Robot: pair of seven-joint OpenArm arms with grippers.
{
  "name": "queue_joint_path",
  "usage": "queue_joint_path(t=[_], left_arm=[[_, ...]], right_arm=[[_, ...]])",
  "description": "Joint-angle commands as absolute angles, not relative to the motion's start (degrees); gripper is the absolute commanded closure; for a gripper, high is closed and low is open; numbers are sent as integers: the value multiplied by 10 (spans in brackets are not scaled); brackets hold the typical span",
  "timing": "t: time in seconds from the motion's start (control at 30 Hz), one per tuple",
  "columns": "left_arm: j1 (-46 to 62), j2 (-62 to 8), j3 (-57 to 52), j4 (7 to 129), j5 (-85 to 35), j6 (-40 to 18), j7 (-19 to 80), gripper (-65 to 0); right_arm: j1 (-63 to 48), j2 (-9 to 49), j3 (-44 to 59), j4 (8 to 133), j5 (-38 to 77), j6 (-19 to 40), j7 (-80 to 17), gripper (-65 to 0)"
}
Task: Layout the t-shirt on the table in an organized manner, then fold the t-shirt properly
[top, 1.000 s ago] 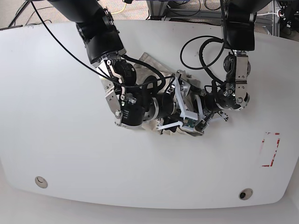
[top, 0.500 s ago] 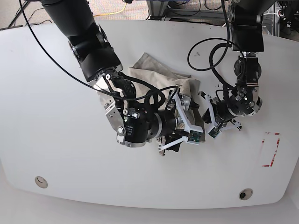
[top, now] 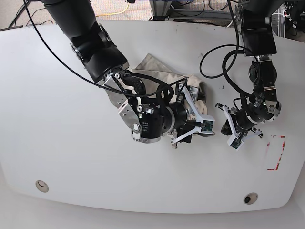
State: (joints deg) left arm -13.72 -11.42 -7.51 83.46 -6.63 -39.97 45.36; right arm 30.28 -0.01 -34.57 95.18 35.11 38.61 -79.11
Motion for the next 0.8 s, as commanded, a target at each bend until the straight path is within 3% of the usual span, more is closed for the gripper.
queue_joint_path(t=[0.0,0.23,0.43,0.6,0.77], left_arm=[[-158,-125,-77,845,-75,-400,438,-17],[-160,-131,-77,845,-75,-400,438,-17],[-161,-131,-77,845,-75,-400,438,-17],[-158,-130,-77,845,-75,-400,438,-17],[-158,-128,-77,845,-75,-400,438,-17]], right_arm=[[324,-2,-340,960,356,387,-780,-423],[325,0,-413,961,349,387,-780,-423],[324,-4,-351,961,275,387,-778,-423],[327,0,-393,975,262,393,-777,-423],[335,3,-354,985,240,400,-773,-423]])
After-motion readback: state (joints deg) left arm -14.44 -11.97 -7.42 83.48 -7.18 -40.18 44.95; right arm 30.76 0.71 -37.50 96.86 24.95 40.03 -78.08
